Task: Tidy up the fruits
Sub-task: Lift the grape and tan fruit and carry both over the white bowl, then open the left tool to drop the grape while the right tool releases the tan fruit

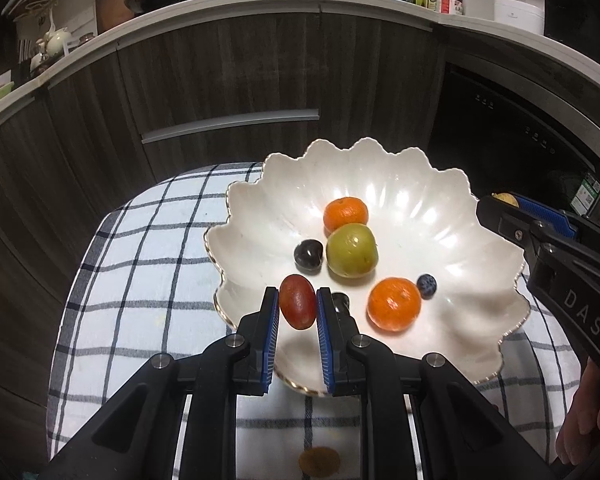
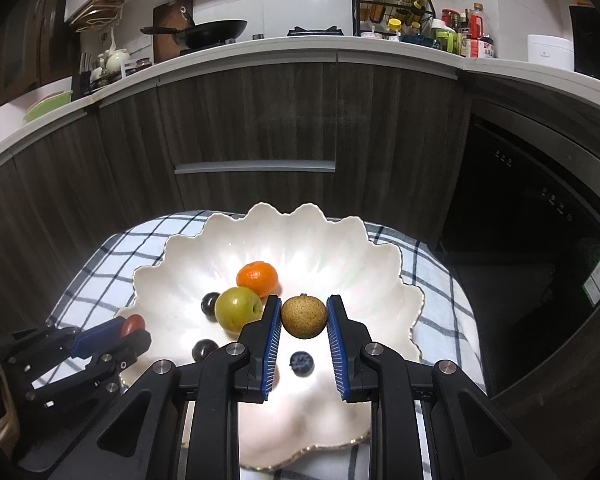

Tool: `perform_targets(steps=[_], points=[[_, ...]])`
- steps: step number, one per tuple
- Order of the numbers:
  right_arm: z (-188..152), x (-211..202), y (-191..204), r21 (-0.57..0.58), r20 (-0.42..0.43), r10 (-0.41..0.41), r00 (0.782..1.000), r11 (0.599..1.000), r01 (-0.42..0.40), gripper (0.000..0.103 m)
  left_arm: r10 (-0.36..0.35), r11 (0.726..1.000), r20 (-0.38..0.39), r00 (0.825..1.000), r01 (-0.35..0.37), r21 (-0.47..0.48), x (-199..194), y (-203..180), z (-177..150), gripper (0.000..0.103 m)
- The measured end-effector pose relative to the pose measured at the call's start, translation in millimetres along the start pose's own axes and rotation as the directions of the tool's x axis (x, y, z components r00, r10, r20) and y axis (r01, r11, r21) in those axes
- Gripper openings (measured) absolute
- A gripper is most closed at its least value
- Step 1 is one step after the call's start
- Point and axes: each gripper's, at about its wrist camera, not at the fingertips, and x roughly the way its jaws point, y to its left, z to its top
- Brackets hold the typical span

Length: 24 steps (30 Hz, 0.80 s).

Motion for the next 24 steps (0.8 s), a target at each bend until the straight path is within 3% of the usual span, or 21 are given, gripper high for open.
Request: perform_targets(steps=[12,13,15,17,21,24], points=[[7,19,4,-0.015,-0.031,0.016,0.999,1.0,-0.016,0.025,-0.017,1.0,-0.017,1.0,0.017,-0.025,15,7,8,0.022],[8,19,5,-0.017,-0.033,0.016,0.999,1.0,-0.017,0.025,-0.015,1.0,-0.016,1.0,0.014,-0.025,15,7,8,0.027],[7,18,4,-0.02,-0.027,0.018,0.999,1.0,-0.019,0.025,-0.01,0.999,-0.002,1.0,0.01,-0.03,12,8,7,0.048],[7,17,5,-0.026,-0.022,0.021,1.0,0.999,-0.021,0.026,-0.001,0.999,0.012,1.0,0.001,-0.037,9,9,8,0.054],[7,14,6,-0.023,-0.014,0.007,1.0,1.0,-0.008,0.055,0.007,0.999,0.017,1.0,-0.006,-0.045,5,12,9,0.066],[8,7,4,-0.016,0.003,-0.008,1.0,1.0,0.008,0.063,0.029,0.998,0.032,0.999,-0.027,-0.055,-3,14,9,0.082]])
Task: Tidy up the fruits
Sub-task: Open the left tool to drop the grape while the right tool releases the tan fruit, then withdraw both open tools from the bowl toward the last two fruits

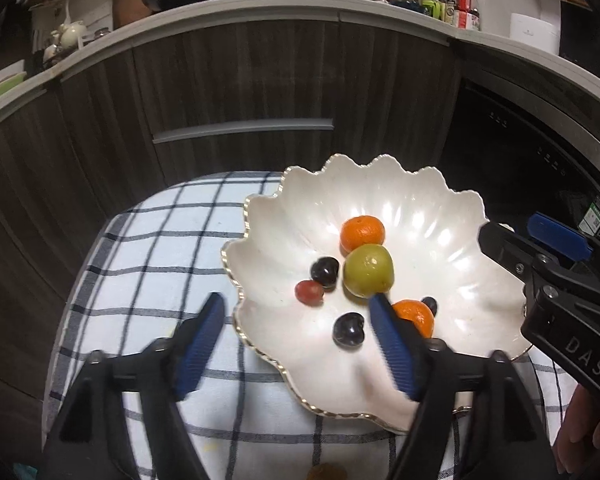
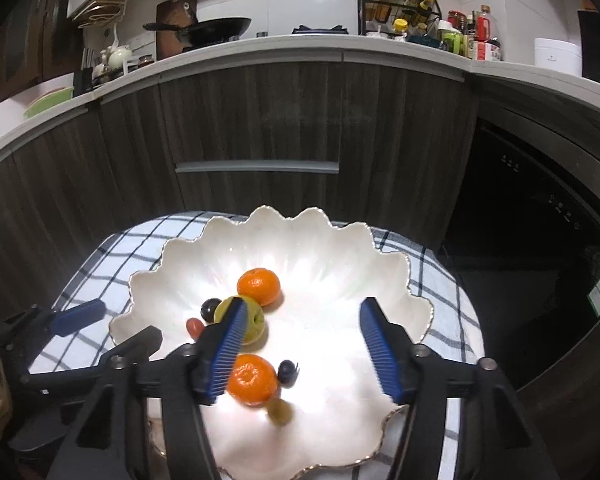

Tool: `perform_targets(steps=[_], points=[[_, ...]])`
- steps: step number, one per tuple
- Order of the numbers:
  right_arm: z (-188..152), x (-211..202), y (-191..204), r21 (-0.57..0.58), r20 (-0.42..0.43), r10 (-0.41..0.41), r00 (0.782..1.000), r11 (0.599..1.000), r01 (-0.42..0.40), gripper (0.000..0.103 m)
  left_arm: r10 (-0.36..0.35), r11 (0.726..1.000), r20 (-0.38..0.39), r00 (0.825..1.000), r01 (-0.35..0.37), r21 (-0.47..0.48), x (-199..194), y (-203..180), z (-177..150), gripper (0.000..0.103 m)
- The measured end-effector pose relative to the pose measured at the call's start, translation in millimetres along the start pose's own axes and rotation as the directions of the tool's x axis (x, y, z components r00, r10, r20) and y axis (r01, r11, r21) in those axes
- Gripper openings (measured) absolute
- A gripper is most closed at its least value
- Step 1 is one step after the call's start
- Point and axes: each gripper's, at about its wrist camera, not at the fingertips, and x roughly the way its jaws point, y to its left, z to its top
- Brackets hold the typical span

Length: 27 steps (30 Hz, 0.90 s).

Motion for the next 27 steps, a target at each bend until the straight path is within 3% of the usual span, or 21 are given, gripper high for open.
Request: perform_targets(steps=[27], points=[[-17,-77,-5,0.064,0.047,-0.038,0.998,0.997,0.035,0.064,0.01,0.999,0.093,0.996,-0.012,0.031,-83,-5,-16,0.086]])
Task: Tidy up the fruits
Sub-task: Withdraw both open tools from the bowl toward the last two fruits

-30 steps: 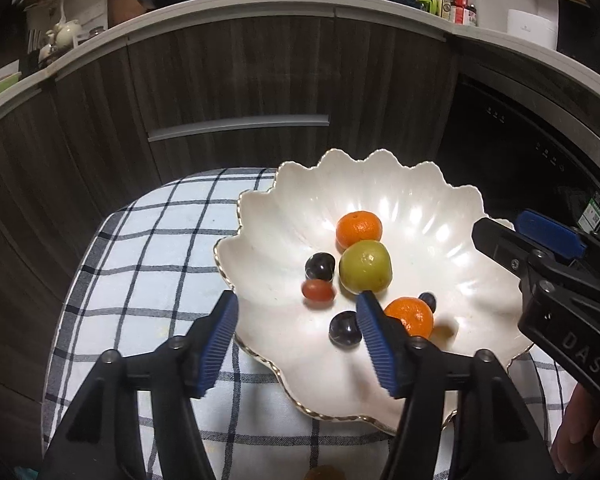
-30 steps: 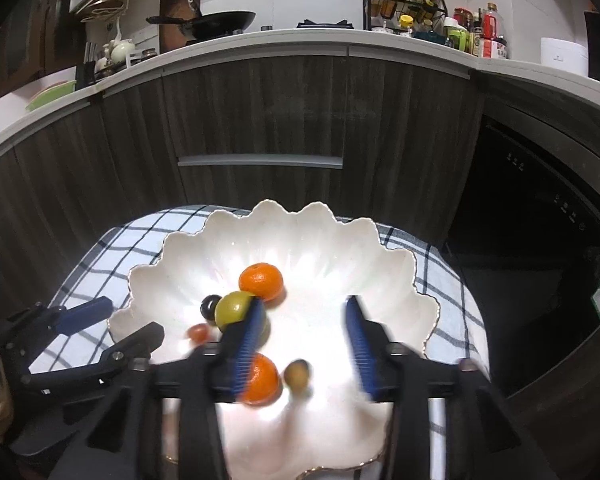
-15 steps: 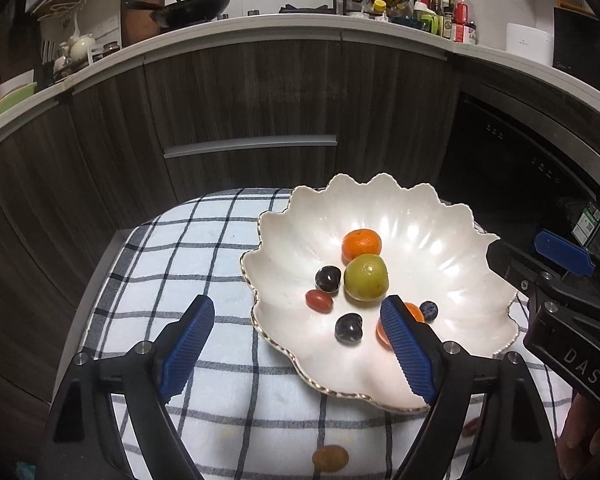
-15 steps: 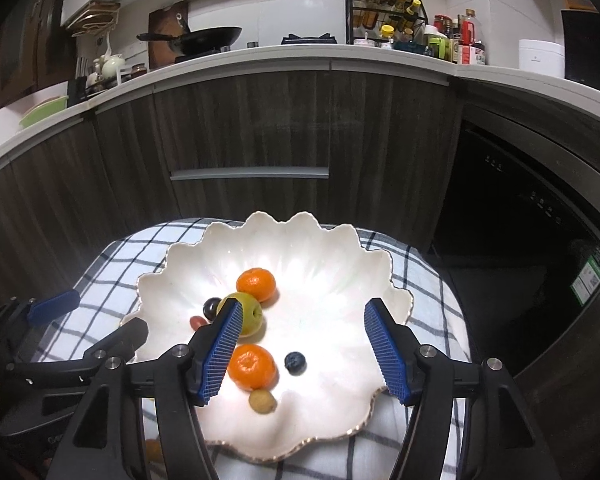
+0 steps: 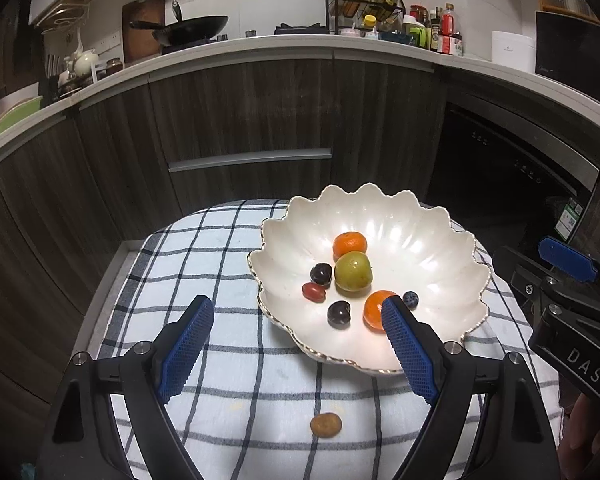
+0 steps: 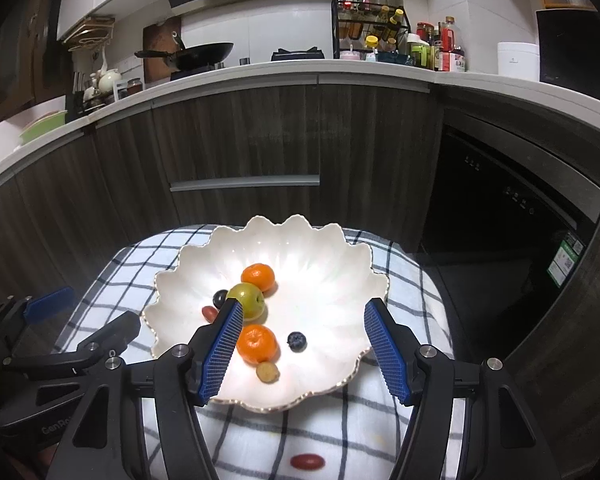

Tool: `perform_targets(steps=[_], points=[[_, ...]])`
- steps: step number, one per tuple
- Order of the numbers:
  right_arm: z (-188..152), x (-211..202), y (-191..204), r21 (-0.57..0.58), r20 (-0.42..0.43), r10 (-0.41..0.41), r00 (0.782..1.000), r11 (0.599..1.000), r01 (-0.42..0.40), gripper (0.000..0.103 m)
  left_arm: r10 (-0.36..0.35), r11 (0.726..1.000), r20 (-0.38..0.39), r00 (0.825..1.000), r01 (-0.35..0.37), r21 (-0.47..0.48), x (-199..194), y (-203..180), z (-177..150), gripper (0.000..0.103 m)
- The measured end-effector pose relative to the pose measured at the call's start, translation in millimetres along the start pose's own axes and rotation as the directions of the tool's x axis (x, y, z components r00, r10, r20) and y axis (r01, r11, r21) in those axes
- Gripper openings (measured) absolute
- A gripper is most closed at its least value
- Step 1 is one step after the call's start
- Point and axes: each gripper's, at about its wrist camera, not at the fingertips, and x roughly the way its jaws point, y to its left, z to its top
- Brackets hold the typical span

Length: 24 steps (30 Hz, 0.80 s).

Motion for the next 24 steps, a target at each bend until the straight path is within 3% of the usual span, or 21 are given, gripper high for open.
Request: perform_targets(steps=[24], points=[[-21,-36,-6,0.026,0.004,-0.029,1.0,0.999,0.029,0.064,-0.003,1.0,0.006,1.0,0.003,0.018,-30,-2,-24,0.086]])
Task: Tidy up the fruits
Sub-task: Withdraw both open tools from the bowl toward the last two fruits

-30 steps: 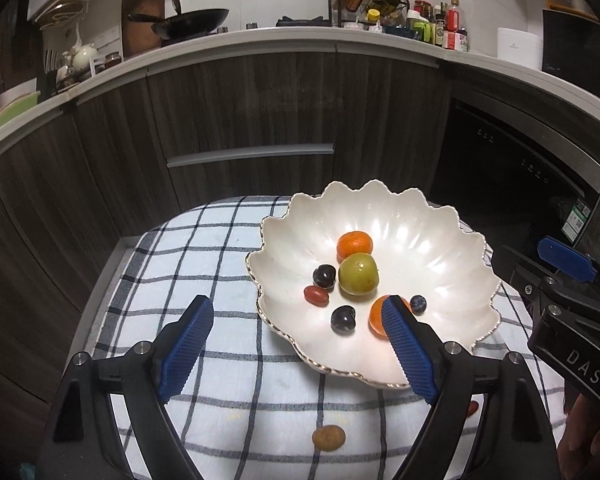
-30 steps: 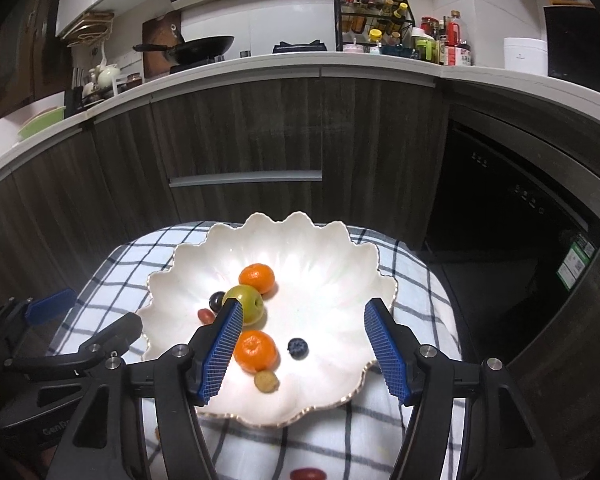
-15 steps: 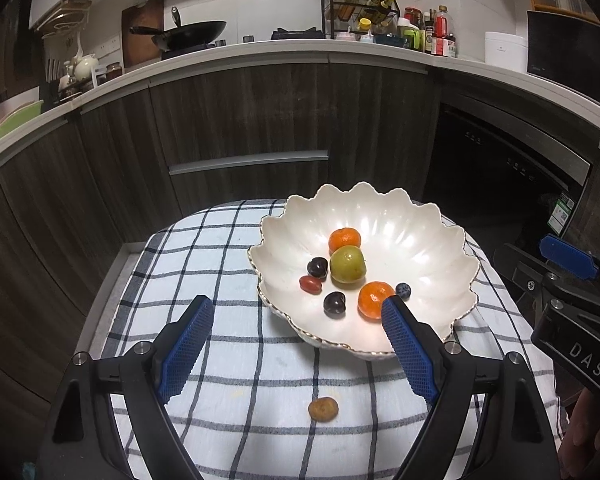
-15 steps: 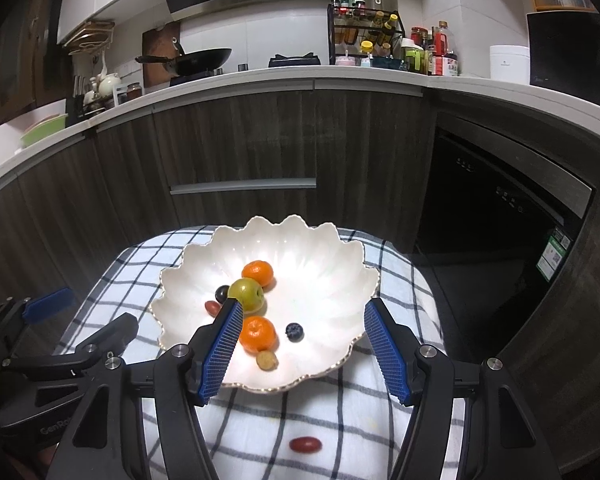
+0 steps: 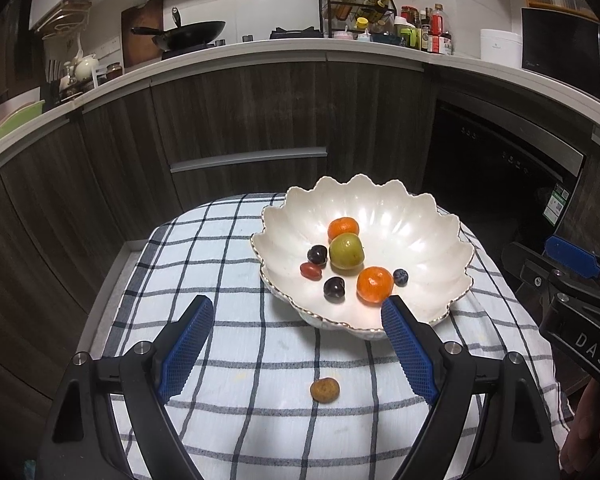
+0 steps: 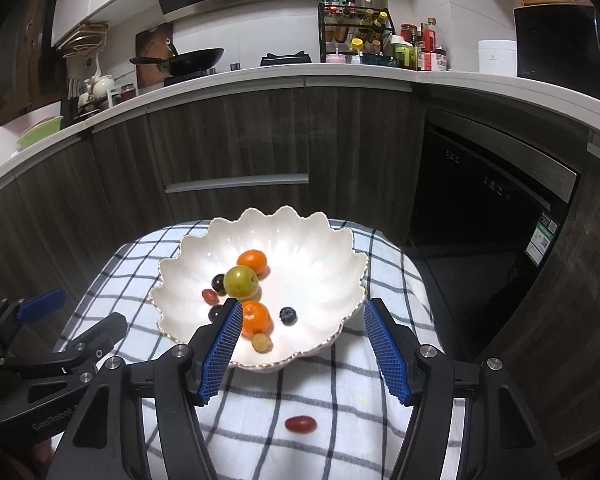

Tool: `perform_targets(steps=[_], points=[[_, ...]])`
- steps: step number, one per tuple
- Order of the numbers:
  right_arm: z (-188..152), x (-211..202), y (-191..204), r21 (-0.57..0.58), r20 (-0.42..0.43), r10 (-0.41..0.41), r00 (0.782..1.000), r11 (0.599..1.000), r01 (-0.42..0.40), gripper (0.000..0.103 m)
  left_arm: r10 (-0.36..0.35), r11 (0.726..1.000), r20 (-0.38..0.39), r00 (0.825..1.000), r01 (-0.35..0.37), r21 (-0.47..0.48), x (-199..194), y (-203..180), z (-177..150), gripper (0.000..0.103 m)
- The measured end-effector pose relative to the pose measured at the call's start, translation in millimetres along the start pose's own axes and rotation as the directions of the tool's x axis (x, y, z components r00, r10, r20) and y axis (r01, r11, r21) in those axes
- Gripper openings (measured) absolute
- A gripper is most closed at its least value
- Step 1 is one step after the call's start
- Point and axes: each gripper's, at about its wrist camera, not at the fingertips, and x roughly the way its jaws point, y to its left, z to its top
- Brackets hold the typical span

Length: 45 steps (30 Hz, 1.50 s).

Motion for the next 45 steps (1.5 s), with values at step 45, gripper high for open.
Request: perform_targets(steps=[45], points=[[-73,3,-1,0.026,-0.095,-0.03,0.995,0.999,0.032,0.064,-0.028,0.999,-0.081,0.996,0.029,0.012,18,1,-68,0.086]])
